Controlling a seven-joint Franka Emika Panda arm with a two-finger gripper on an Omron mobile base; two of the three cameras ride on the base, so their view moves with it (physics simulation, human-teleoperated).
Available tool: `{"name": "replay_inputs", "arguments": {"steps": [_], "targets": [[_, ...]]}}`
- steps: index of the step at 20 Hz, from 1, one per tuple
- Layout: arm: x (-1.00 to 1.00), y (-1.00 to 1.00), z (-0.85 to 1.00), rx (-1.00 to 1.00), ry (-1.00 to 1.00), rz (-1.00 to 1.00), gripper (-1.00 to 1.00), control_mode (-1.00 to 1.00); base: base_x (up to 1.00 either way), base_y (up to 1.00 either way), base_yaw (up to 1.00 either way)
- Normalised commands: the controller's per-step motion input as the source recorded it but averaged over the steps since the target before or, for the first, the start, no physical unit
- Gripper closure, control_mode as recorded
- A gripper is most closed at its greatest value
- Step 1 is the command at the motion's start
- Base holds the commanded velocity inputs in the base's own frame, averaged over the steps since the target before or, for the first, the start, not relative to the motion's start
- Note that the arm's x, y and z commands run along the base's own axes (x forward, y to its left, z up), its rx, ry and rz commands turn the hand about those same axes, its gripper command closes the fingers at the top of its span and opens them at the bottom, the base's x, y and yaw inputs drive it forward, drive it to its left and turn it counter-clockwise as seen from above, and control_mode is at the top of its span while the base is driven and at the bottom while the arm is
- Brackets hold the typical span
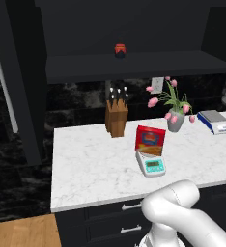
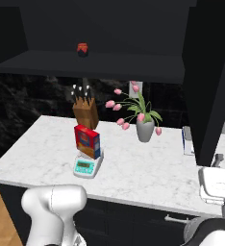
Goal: Pick the boxed food and place it on the digital scale for weighing, and close the cabinet.
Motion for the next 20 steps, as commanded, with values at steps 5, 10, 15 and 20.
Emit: {"name": "replay_inputs", "arguments": {"steps": [5,10,15,20], "targets": [[0.00,0.33,0.54,0.00,-0.37,0.07,-1.00,-1.00,0.00,0.00,0.00],[0.49,1.00,0.72,-0.12,-0.09,0.05,-1.00,-1.00,0.00,0.00,0.00],[0.48,0.92,0.93,-0.21,0.00,0.00,-1.00,-1.00,0.00,0.00,0.00],[0.38,0.87,1.00,-0.24,0.00,0.00,-1.00,-1.00,0.00,0.00,0.00]]}}
